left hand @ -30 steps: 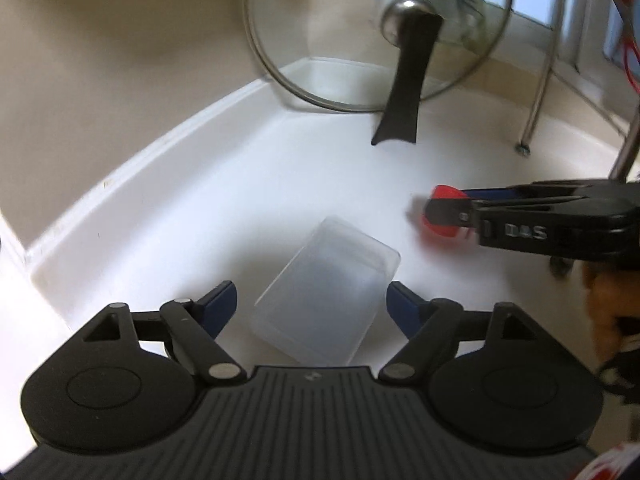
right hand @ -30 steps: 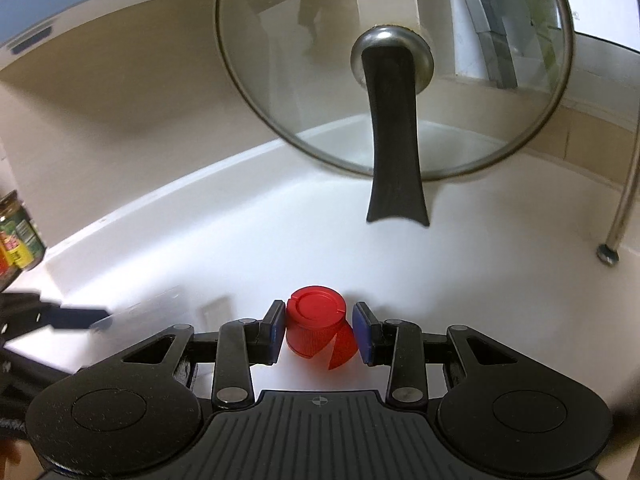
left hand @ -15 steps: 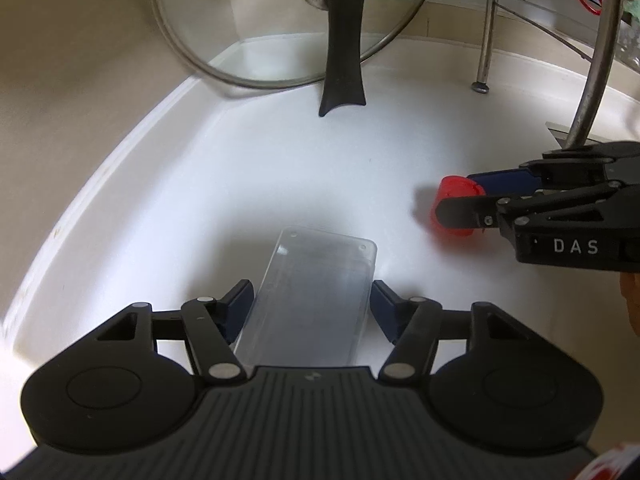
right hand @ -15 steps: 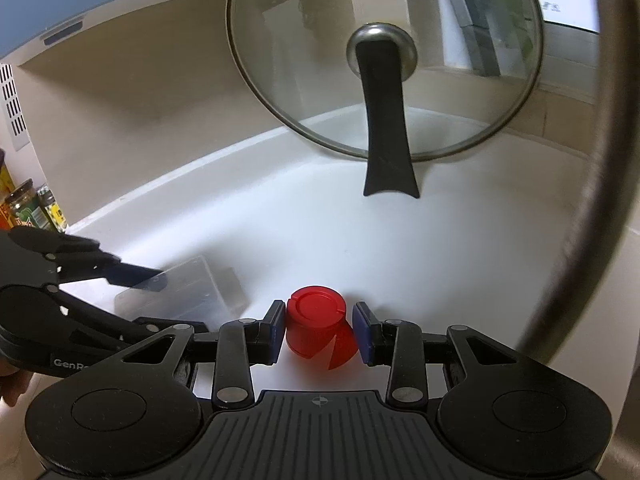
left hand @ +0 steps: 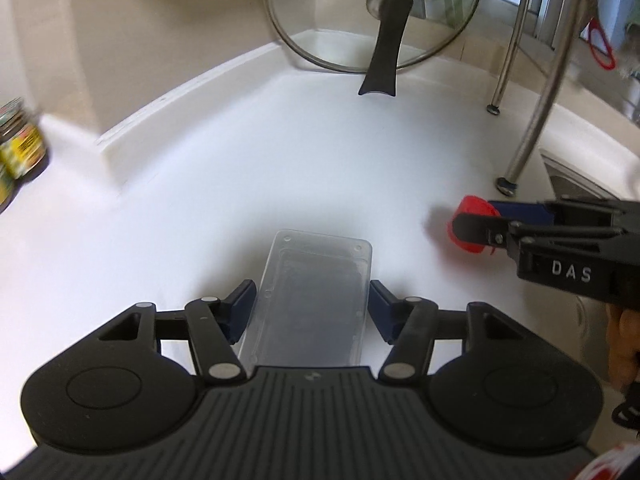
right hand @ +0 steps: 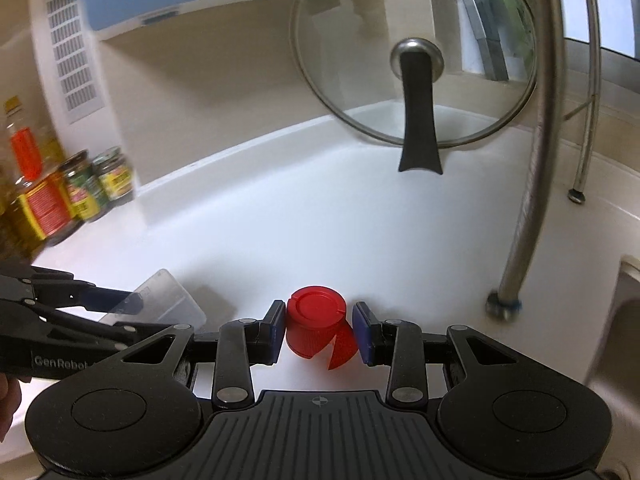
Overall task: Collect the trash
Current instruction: 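Close the left gripper on the clear plastic box while the right gripper holds the cap, then carry the clear box and red cap down over the wastebasket with both grippers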
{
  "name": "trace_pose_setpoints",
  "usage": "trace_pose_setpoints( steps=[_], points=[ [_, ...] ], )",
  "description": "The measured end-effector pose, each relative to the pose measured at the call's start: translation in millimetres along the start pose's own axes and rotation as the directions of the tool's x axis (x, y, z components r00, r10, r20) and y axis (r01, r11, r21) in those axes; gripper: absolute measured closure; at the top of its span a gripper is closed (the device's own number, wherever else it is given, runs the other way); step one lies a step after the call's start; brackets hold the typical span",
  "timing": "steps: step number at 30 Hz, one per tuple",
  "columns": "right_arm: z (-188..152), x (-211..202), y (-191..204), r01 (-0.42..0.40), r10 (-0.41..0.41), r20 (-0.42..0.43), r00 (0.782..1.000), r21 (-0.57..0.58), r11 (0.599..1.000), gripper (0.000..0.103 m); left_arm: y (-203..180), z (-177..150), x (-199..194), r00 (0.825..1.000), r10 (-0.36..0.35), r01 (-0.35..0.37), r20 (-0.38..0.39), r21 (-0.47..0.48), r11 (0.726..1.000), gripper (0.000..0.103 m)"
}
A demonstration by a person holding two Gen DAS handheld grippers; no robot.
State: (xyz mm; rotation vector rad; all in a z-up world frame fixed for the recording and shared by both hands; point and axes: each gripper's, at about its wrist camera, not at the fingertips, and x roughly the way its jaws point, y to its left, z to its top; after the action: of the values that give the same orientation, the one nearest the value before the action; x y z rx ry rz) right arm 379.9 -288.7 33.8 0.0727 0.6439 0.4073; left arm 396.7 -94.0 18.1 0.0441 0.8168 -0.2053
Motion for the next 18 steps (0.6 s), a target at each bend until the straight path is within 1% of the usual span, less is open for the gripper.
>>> trace_pose_setpoints(
  steps=[4, 11, 14, 18],
  points=[
    [-21.8, -32.2, 31.9, 0.002, -0.001, 0.009, 1.0, -0.013, 1.0, 0.066, 7.2, -29.5, -40.3, 1.0, -0.002, 0.002, 0.024, -0.023, 1.0, 0.046],
    [-65.9, -93.4, 93.9, 0.007, -0.006, 0.032, 0.999, -0.017, 1.0, 0.066, 23.1, -91.8, -114.5, 0.998, 0.002, 0.002, 0.061, -0.058, 0.998, 0.046],
    [-85.2, -116.7, 114.9, 0.006, -0.006, 0.034, 0.999, -0.01, 1.0, 0.066, 29.4, -117.0, -139.8, 0.998, 0.0, 0.005, 0.07, -0.077, 0.997, 0.046],
    [-109.7, -139.3, 138.6, -0.003, 0.003, 0.011, 1.0, -0.023, 1.0, 0.066, 34.0, -145.7, -164.3, 0.997, 0.006, 0.002, 0.072, -0.115, 0.993, 0.046]
  ],
)
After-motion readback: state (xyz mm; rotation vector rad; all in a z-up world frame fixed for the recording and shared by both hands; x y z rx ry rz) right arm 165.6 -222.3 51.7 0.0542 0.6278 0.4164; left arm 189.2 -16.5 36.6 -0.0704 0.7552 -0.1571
